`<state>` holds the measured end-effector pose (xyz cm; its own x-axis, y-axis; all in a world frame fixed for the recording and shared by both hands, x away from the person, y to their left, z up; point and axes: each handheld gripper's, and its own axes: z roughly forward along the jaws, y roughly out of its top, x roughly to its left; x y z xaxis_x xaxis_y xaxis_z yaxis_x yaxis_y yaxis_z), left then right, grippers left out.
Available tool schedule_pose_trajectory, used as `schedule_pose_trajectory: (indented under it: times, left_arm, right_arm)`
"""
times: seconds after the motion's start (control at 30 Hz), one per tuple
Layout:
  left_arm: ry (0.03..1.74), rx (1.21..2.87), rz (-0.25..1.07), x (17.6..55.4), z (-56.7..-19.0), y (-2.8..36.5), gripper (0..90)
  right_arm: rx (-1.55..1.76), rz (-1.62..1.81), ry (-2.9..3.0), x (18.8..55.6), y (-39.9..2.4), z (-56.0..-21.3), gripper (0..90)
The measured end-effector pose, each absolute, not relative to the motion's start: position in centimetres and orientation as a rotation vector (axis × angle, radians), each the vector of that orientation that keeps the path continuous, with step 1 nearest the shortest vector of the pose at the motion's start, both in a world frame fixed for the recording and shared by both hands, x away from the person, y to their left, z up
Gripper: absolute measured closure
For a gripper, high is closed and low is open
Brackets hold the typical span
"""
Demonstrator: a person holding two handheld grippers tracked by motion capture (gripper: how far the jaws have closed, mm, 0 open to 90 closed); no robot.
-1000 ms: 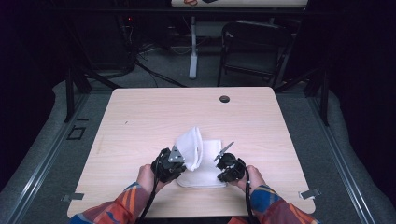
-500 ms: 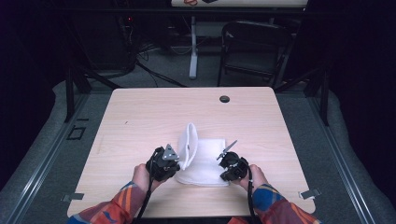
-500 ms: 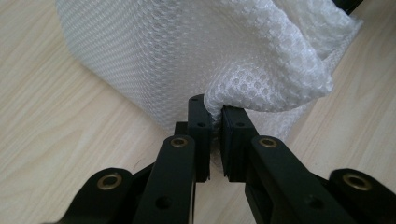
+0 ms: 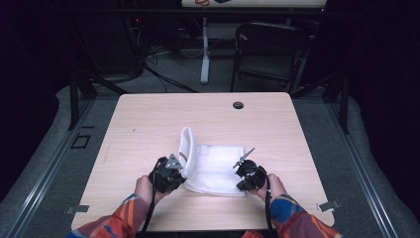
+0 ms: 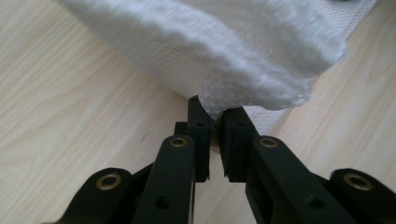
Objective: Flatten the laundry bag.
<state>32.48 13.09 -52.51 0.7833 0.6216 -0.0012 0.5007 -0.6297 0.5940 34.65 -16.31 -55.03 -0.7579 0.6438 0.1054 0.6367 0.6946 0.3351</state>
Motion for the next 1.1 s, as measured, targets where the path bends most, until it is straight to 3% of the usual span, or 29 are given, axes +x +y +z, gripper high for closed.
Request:
schedule_pose_trajectory:
  times: [0.73,0.83,0.97,1.1]
  left_arm:
    - [0.86,2.45,0.081,32.5,-53.9,13.4,83.5]
    - [0.881,2.472,0.05,32.2,-53.8,14.3,72.9]
    - [0.963,2.486,0.043,31.7,-53.4,16.3,48.1]
    - [1.055,2.447,0.063,30.9,-52.8,19.1,37.5]
  right_arm:
    - [1.131,0.556,2.855,34.8,-17.4,-55.1,90.0]
    - [1.121,0.535,2.862,35.0,-17.7,-55.0,90.0]
    - [1.115,0.519,2.861,35.0,-17.6,-54.9,90.0]
    - [1.107,0.52,2.864,34.9,-17.6,-54.8,90.0]
